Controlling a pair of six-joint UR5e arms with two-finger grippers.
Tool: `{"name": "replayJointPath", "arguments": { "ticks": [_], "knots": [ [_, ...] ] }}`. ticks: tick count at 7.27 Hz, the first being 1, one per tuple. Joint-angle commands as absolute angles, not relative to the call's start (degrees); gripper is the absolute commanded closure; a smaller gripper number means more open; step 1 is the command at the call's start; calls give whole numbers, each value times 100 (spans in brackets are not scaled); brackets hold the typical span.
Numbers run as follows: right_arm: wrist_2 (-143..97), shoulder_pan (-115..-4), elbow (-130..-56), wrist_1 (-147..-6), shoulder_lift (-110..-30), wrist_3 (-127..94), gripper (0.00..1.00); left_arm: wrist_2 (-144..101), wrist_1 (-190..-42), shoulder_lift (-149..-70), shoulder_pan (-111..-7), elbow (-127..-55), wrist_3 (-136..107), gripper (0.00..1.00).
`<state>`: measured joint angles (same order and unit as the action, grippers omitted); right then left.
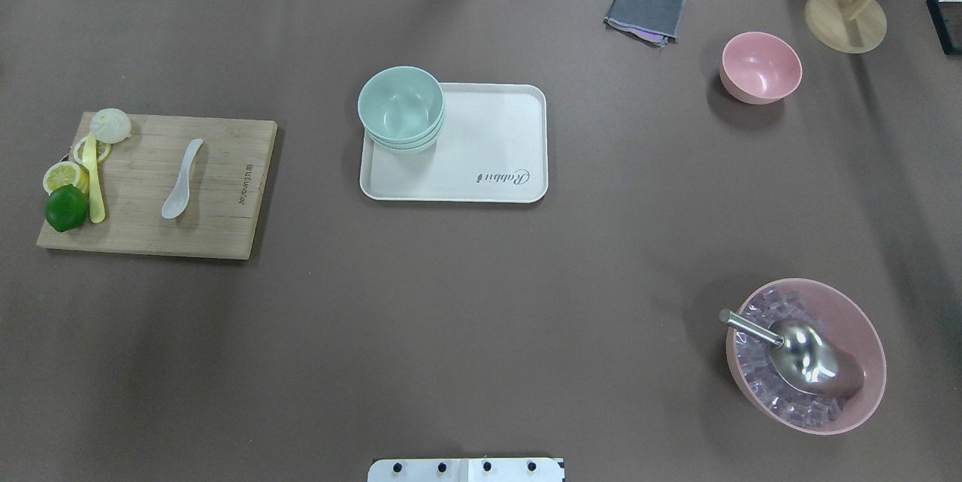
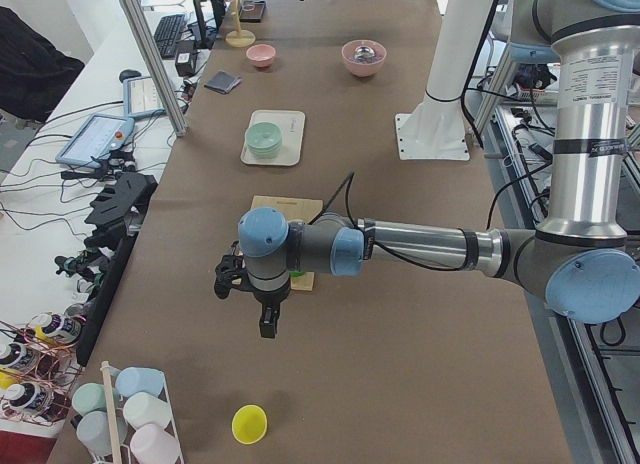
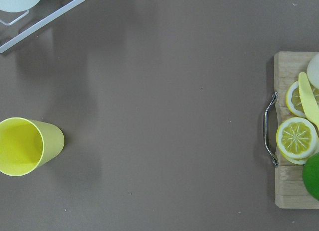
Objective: Stack pink bowl on green and place spoon
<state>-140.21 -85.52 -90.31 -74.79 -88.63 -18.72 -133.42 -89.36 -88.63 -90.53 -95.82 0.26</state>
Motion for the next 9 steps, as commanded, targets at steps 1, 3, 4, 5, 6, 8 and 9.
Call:
{"name": "replayJointPath", "arguments": {
  "ticks": [1, 3, 4, 5, 6, 8, 9],
  "knots": [
    [-14027, -8552, -9035, -7479, -8859, -1872, 0, -13342, -8938, -8868, -9053, -9571, 26, 2],
    [-14027, -8552, -9061, -7479, -8868, -1872, 0, -13315, -8930, -8886, -9044, -9571, 26, 2],
    [-14019, -8552, -9053, -7479, -8868, -1872, 0, -13298, -8904, -8990, -9027, -9554, 9, 2],
    [-14010, -8552, -9061, -7471, -8859, -1872, 0, -13350, -8903, -9035, -9026, -9667, 9, 2],
    [-13992, -8552, -9044, -7479, -8859, -1872, 0, -13316, -8938, -9053, -9009, -9668, 9, 2],
    [-13975, -8543, -9000, -7479, -8816, -1872, 0, -13298, -9174, -9071, -8912, -9640, 9, 2],
    [-13975, -8543, -8922, -7532, -8650, -1872, 0, -13298, -9184, -8966, -8921, -9624, 9, 2]
  ]
}}
